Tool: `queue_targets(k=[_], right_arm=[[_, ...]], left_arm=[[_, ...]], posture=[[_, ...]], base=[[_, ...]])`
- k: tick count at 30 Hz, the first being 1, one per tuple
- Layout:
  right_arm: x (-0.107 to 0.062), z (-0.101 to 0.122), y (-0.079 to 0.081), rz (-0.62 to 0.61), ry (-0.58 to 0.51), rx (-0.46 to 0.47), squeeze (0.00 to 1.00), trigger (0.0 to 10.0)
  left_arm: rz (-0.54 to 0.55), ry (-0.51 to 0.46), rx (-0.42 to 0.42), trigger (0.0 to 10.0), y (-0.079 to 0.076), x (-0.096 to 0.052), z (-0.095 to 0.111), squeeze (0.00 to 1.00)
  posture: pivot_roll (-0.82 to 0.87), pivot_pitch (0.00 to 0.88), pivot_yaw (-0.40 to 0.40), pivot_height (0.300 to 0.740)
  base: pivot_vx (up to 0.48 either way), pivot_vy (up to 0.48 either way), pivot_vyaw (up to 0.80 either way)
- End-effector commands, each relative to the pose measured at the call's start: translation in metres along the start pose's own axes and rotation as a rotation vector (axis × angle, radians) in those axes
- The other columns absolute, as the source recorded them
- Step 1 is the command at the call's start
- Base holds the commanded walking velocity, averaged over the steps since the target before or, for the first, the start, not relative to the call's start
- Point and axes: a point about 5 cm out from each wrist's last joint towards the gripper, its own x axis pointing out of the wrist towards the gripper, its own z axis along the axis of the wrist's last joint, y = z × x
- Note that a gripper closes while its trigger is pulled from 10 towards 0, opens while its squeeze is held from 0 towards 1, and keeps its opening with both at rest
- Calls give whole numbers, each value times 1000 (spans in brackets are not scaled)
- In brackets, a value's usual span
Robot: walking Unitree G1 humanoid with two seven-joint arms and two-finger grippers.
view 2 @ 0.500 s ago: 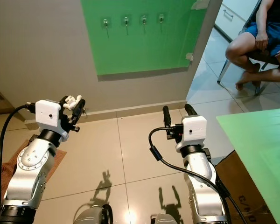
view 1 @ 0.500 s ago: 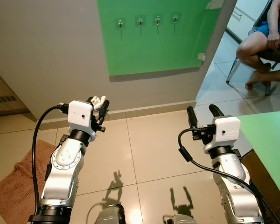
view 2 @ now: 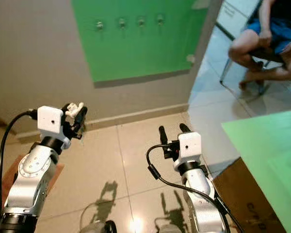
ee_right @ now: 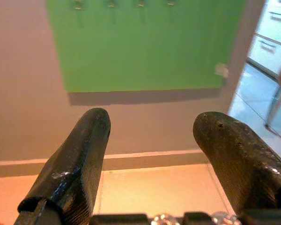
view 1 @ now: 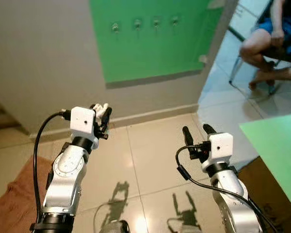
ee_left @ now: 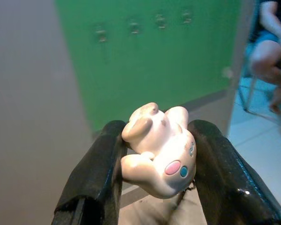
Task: Hang keys on a hook
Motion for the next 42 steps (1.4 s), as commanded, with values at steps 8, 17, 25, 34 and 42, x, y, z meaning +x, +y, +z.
queue_targets(k=[8, 17, 25, 34, 42], right_arm=[[8, -3, -2, -5, 7, 2, 0, 10000], [9, -4, -1, -6, 0, 0, 0, 10000], [5, -6, -2, -7, 7, -4, 0, 10000], [4, -7, -2, -1, 16, -6, 0, 10000], [2, -9, -3, 8, 22, -11, 0, 10000]], left_arm=[[-71, -20, 45, 0, -8, 12, 9, 0], [-65, -5, 47, 0, -5, 12, 6, 0], [-67, 7, 43, 0, -6, 9, 3, 0], [-73, 9, 45, 0, -7, 10, 1, 0], [-75, 10, 49, 0, -7, 9, 1, 0]], posture=[[-137, 108, 45, 740], [-139, 114, 46, 740], [-146, 138, 45, 740], [-147, 137, 40, 740], [-143, 133, 36, 740]], base=[[480, 0, 0], [480, 0, 0], [480, 0, 0], [480, 0, 0], [480, 0, 0]])
